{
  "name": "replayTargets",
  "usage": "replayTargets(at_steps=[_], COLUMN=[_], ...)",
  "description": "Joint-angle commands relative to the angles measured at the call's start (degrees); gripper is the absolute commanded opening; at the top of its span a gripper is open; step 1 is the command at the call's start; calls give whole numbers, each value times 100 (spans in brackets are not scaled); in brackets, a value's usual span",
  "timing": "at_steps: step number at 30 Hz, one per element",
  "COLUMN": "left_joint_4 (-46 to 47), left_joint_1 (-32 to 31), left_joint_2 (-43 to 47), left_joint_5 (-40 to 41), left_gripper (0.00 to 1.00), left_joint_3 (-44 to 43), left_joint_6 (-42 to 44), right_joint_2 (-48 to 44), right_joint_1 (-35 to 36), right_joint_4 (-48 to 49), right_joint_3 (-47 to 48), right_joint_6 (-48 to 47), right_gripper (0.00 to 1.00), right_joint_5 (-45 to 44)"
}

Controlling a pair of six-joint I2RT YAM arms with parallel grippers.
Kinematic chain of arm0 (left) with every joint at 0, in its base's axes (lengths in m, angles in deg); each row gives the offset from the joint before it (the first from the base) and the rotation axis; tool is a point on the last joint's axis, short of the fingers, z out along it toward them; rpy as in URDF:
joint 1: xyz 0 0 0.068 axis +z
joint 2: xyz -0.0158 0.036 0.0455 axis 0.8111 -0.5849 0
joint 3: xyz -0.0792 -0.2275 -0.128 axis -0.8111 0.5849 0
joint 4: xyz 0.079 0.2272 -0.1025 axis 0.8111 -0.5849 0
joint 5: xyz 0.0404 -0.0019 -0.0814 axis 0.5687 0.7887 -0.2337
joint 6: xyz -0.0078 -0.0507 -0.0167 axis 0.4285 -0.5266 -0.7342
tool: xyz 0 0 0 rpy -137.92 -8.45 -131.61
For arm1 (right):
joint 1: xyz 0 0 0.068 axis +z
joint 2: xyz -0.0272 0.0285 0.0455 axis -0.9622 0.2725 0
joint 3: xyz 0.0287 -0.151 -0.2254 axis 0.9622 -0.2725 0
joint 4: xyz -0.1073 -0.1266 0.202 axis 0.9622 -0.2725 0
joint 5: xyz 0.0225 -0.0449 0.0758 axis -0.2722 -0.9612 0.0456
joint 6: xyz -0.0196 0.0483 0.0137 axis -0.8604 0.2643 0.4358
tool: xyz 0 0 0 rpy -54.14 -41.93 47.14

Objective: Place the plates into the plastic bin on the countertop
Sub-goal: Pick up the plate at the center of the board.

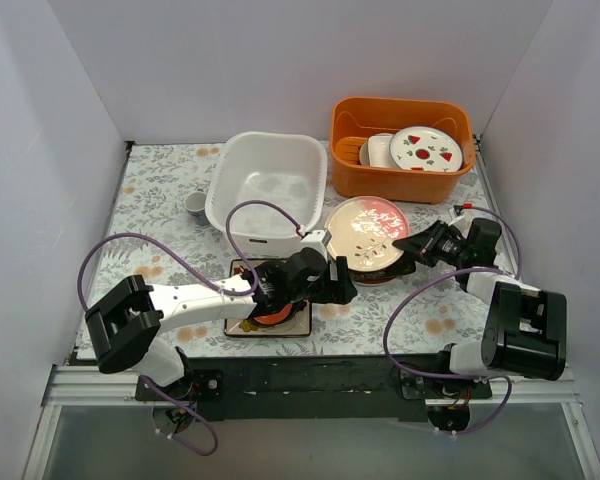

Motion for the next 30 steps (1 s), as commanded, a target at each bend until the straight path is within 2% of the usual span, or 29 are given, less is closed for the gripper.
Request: replayTargets(at_steps=[1, 4, 5, 22, 30], left_joint_4=[-81, -91, -99, 525, 701], left_joint_1=[-8, -8, -8, 1, -8], left_joint_2=[367, 454, 481, 1167, 1097], left_joint_5=[266, 372, 416, 776, 864], left_gripper=[82, 87, 98, 98, 98], left_joint_3=[-177, -203, -212, -1, -36], left_joint_6=[72, 11, -15, -130, -139], right_joint_2=[-431, -589, -616, -1372, -1557], right_joint_1=[-90, -143, -143, -380, -380], right_joint_4=[710, 657, 613, 692, 1762], right_joint_3=[121, 139, 147, 51, -28], right_joint_6=[375, 419, 427, 744, 1621], right_gripper=[1, 1, 1, 1, 1], right_joint_5=[645, 697, 741, 1110, 1418])
